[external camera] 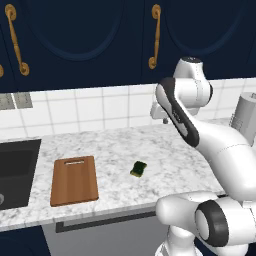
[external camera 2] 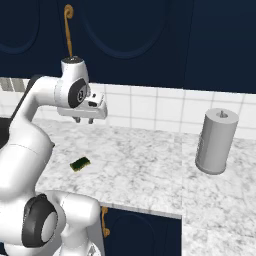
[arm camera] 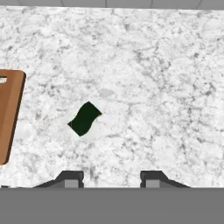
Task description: Pick up the sponge from the counter and clean the cutting board by briefly scrubbing or pressing down on the cutting board. Once finished, release the sponge.
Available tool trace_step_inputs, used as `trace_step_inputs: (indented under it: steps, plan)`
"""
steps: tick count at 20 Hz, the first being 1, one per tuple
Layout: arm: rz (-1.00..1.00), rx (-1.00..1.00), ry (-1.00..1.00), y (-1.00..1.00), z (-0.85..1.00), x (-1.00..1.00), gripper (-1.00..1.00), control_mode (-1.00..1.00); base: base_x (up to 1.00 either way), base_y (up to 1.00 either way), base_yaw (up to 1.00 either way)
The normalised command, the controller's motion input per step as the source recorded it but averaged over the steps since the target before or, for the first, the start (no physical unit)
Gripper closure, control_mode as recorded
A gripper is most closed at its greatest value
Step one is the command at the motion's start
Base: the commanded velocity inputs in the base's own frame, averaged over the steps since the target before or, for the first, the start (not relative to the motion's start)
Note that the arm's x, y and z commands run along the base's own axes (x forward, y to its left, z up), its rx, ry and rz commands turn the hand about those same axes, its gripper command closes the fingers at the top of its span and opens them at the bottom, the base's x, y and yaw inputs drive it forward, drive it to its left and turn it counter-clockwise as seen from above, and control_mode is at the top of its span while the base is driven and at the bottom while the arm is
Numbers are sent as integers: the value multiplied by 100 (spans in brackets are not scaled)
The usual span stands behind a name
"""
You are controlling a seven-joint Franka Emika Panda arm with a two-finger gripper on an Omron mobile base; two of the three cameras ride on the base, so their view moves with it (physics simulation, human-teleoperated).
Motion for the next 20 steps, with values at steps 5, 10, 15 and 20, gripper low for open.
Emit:
trace_step_inputs:
  steps: [5, 10, 15, 20]
  plan:
    - [-3, 0, 0, 28, -17, -3, -100, -100, 0, 0, 0]
    - [-21, -1, 0, 65, -55, 0, -100, -100, 0, 0, 0]
    - [-28, 9, 0, 27, -81, 0, -100, -100, 0, 0, 0]
    - [-21, 11, 3, 5, -78, 4, -100, -100, 0, 0, 0]
